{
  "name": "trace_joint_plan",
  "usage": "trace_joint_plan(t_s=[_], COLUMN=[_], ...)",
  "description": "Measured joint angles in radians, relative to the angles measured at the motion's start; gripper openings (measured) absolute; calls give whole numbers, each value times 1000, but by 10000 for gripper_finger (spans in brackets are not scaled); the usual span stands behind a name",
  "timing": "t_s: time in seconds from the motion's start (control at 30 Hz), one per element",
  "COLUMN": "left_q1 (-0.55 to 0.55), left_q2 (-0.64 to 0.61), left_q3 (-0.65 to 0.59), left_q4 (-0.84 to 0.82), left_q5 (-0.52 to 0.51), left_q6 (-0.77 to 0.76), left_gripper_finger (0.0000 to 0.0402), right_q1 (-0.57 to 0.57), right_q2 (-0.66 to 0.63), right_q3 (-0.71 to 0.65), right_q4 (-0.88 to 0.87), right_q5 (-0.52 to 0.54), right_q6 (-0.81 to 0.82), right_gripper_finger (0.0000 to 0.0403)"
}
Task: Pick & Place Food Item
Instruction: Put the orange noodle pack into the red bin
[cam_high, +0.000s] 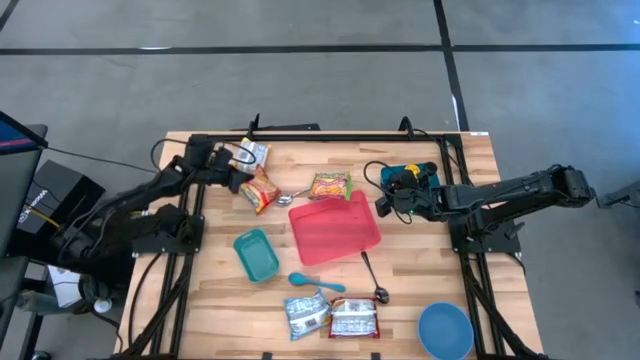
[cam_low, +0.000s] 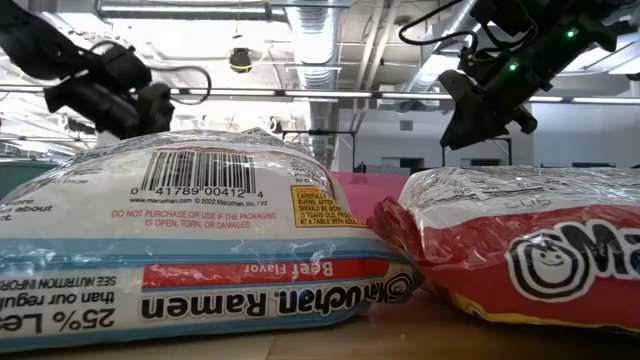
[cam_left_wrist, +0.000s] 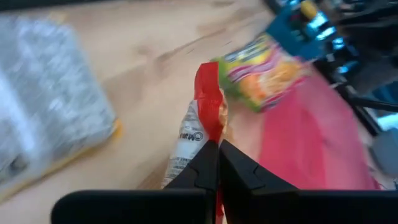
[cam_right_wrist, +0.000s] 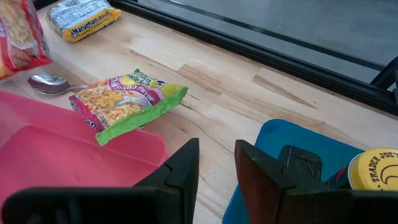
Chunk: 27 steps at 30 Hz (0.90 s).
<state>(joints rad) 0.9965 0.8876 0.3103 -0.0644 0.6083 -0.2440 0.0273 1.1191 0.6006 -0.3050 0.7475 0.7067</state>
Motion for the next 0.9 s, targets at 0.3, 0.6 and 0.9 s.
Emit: trace_joint_plan(t_s=[0.3,0.6,0.9], left_q1=[-99,-221,-347], left_q2=[-132,-176,-176], left_q3=[0,0,0], left_q4=[74,213,388], left_q5=[3,3,3], left_q6=[0,-1,-8], left_gripper_finger=[0,0,0], right_q1=[0,0,0], right_q2=[0,0,0], right_q3=[0,0,0], right_q4=[0,0,1], right_q5=[0,0,0], right_q6=[0,0,0], right_gripper_finger=[98,98,98])
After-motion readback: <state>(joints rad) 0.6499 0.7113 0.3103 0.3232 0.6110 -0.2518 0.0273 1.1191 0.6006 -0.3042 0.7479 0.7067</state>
